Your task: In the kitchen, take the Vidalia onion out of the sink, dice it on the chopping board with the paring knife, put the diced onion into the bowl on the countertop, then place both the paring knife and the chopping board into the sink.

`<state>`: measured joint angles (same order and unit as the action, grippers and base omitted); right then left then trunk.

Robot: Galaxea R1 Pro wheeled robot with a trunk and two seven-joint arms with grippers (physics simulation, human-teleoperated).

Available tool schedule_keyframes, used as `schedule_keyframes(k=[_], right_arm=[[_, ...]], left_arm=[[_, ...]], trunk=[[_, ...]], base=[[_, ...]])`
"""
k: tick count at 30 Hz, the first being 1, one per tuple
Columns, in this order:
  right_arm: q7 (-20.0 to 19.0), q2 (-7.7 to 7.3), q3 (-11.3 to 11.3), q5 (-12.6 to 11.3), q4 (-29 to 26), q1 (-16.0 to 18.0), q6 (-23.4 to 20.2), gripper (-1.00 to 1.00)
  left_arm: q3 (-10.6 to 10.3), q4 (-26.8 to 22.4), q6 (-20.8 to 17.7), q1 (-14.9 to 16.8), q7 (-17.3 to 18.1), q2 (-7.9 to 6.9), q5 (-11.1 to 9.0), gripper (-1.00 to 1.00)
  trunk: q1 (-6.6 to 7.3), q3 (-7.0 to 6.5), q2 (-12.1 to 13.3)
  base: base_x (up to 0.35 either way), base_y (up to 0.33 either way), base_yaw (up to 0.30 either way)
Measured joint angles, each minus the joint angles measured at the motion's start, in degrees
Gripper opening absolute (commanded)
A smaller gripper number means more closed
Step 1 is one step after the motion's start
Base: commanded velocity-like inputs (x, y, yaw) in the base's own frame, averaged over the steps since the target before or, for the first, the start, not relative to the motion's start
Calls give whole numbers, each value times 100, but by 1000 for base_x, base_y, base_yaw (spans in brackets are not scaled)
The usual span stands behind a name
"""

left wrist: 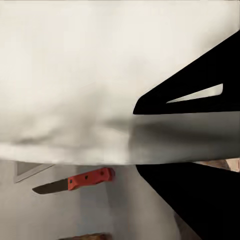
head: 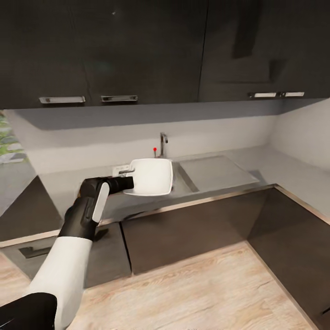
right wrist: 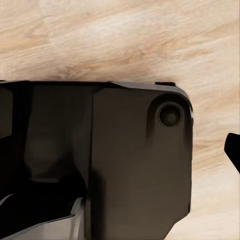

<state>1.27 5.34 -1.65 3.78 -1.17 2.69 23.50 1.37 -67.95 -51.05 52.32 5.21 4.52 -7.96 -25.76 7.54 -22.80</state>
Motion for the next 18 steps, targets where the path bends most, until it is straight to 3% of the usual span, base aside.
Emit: schedule_keyframes(k=[4, 10, 13, 18], right_arm=[[0, 2, 1, 1, 0, 0, -2, 100], [0, 2, 1, 1, 0, 0, 1, 100], [0, 2, 1, -3, 0, 0, 0, 100], [0, 2, 1, -4, 0, 0, -1, 100]], left_arm=[[34, 60, 1, -1, -4, -16, 7, -100], [71, 101, 0, -8, -5, -206, 5, -100], [420, 100, 1, -9, -2, -227, 16, -100], [579, 99, 1, -9, 2, -237, -13, -100]], trunk=[[0, -17, 0], [1, -44, 0], [1, -57, 0], [2, -79, 0]], base=[[-127, 276, 262], [-91, 281, 262], [-36, 251, 262], [-6, 236, 262]])
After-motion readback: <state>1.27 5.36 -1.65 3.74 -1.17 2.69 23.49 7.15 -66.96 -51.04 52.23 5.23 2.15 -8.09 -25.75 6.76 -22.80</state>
